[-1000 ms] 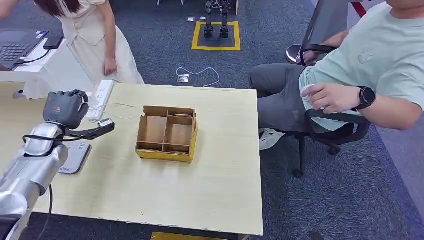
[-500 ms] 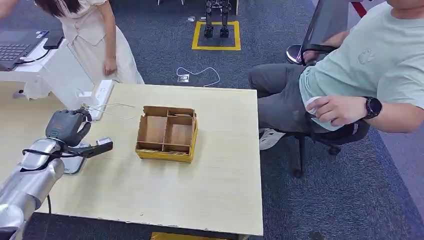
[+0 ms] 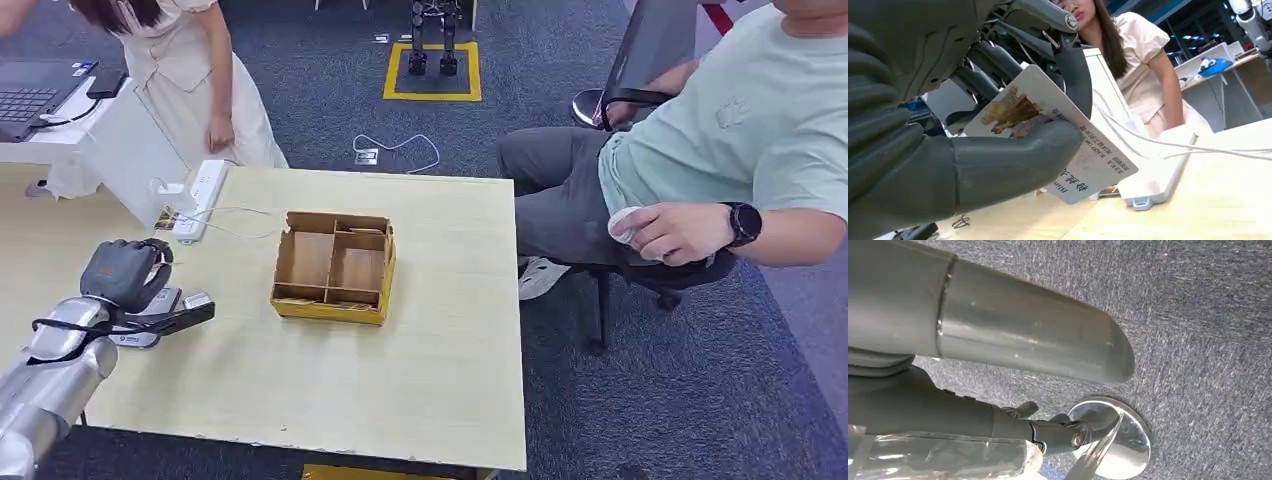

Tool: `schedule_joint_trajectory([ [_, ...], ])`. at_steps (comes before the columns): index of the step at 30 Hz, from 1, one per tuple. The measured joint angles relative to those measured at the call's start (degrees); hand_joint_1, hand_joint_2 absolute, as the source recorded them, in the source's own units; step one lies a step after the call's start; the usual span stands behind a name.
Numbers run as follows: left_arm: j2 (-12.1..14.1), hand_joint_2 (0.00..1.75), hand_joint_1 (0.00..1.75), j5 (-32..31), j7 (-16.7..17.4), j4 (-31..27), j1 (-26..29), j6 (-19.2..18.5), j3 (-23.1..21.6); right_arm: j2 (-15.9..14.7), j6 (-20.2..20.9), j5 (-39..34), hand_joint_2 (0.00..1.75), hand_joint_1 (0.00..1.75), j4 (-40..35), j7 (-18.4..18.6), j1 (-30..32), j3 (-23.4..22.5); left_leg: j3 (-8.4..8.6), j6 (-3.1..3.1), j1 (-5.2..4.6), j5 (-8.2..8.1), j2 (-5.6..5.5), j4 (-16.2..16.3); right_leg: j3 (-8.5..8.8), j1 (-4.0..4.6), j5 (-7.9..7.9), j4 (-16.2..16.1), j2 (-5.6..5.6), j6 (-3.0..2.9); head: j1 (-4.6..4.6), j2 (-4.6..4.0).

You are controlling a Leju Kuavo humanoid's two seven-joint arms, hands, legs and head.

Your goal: Pass the card to the sensor for recognition and then transmit it.

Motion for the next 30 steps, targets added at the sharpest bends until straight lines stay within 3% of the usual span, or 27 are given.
schedule_joint_trajectory([
  [6,0.3,1.75,1.75,-0.3,1.7,-0.6,0.7,-0.3,0.4,0.0,-0.2,-0.2,0.00,0.00,0.0,0.0,0.0,0.0,0.00,0.00,0.00,0.00,0.01,0.0,0.00,0.00,0.00,0.0,0.01,0.00,0.00,-0.02],
  [13,0.4,1.75,1.75,-2.3,3.7,0.1,1.4,3.5,2.9,0.0,-0.3,-0.2,0.00,0.00,0.0,0.0,0.0,0.0,-0.02,0.00,0.01,0.00,-0.01,0.0,0.00,0.00,0.00,0.0,0.00,0.00,0.02,-0.02],
  [20,0.6,1.75,1.75,-4.8,6.6,2.0,1.2,3.7,4.7,0.0,-0.3,-0.3,0.00,0.00,0.0,0.0,0.0,0.1,-0.02,0.00,0.01,0.00,0.00,0.0,0.00,0.00,0.00,0.0,0.01,0.00,0.00,0.00],
  [30,1.2,1.75,1.75,-6.4,6.9,5.6,1.2,4.8,6.2,0.0,-0.4,-0.4,0.00,0.00,0.0,0.0,0.0,0.2,-0.02,0.00,0.01,0.00,0.01,0.0,-0.02,0.00,-0.01,0.0,0.01,-0.01,-0.02,-0.02],
])
